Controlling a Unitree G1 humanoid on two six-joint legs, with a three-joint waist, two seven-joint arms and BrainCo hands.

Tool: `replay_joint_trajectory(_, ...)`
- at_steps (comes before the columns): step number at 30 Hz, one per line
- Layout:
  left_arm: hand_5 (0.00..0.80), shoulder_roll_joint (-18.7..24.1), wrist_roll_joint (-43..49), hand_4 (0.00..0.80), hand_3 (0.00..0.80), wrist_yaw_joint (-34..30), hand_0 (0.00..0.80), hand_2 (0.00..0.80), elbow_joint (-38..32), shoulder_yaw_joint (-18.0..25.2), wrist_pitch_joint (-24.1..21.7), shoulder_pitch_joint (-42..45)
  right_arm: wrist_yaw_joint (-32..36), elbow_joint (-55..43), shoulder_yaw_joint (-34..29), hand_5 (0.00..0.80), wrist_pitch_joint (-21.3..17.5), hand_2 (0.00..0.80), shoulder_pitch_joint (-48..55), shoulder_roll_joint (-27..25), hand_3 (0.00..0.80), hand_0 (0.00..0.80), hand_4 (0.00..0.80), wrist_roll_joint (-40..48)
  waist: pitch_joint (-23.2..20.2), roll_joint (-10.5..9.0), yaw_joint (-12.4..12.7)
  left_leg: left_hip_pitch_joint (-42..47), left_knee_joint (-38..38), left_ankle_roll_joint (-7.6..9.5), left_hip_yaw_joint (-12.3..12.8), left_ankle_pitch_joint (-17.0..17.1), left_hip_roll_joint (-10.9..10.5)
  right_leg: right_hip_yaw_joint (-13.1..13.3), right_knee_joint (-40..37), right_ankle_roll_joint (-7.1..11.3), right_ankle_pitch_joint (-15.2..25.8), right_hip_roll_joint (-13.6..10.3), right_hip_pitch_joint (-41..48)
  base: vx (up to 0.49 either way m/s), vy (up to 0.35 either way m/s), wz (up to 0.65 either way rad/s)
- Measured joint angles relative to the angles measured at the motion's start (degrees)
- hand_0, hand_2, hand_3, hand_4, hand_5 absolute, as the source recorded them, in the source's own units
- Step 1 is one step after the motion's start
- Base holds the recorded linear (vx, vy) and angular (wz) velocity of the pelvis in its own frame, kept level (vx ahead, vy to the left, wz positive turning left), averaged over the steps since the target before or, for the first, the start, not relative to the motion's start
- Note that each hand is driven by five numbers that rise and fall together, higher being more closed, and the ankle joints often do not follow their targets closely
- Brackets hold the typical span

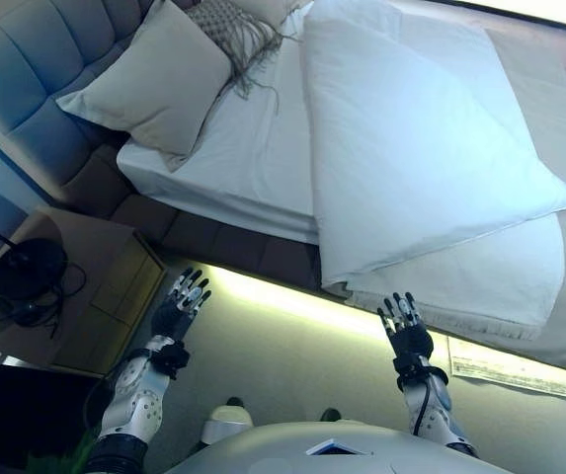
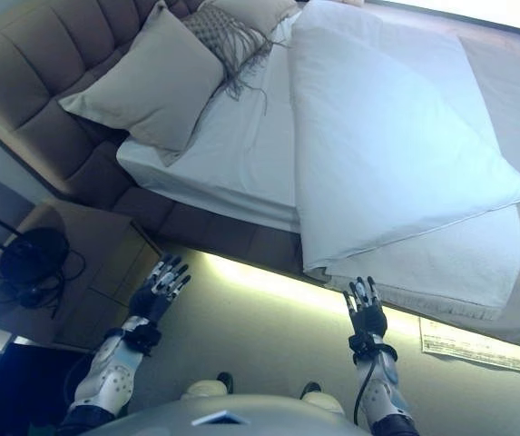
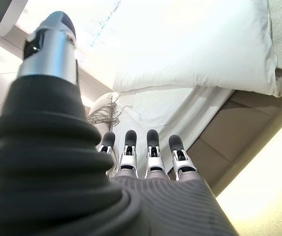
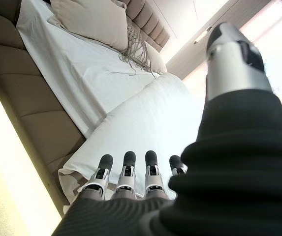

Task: Make the bed neatly

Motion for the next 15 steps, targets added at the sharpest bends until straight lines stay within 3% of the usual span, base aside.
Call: replay_joint_trajectory(15, 0.0, 0.5, 3.4, 0.0, 0.0, 1.5, 0.0, 0.0, -0.2, 1.2, -1.8, 1.7, 1.8, -0.3, 0.0, 0.0, 1.4, 0.0, 1.8, -0.4, 0.0, 0.0, 0.0, -0.2, -0.6, -0.8, -0.2, 0.2, 0.1, -0.13, 1.5, -0.1, 0.3, 1.3, 0.0, -0.02, 0.0, 0.3, -0.5, -0.001, -0.009, -0.04)
